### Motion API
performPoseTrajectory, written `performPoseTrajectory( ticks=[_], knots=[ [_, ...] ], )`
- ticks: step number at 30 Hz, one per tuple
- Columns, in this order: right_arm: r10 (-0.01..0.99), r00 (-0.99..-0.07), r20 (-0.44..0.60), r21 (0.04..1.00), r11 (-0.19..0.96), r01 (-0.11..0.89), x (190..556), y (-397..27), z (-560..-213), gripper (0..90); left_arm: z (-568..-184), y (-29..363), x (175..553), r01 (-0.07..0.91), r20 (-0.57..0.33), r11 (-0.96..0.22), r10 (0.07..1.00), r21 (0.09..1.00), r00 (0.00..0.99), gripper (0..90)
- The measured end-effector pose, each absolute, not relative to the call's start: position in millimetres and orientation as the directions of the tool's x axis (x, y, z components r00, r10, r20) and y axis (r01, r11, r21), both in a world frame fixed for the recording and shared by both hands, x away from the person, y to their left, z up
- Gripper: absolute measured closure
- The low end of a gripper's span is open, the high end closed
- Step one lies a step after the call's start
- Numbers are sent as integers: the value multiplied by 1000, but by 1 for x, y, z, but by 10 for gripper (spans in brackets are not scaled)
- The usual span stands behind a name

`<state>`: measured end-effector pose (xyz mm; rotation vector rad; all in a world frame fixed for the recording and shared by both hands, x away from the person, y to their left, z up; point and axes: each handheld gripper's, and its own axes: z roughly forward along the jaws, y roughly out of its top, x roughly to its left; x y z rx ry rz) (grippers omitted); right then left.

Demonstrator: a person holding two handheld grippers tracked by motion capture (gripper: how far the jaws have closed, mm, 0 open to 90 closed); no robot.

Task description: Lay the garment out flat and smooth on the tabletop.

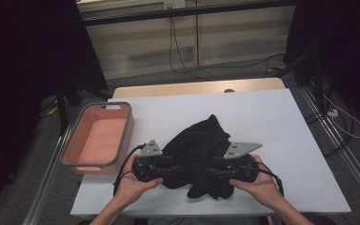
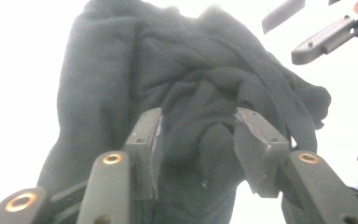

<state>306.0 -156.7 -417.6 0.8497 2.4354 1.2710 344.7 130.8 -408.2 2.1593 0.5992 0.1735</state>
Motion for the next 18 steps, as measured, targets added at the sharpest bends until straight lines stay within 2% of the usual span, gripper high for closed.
performPoseTrajectory(
  ticks=[6,7,10,11,14,18],
  knots=[
    [620,-785,13,795,469,384,319,-133,-431,488,-428,111,346,344,-63,-581,449,738,891,516],
    [625,-781,18,791,469,393,321,-133,-434,493,-431,108,345,337,-53,-597,441,728,896,511],
    [632,-775,16,780,478,405,321,-135,-439,602,-441,102,341,310,-3,-654,426,691,905,522],
    [630,-776,15,778,480,405,321,-138,-440,665,-442,102,341,314,-9,-651,427,691,904,551],
    [635,-772,35,782,463,417,319,-146,-441,789,-441,104,343,307,-7,-659,417,687,909,758],
    [647,-760,68,810,409,420,319,-156,-434,806,-437,111,347,337,-42,-615,442,713,896,816]
  ],
)
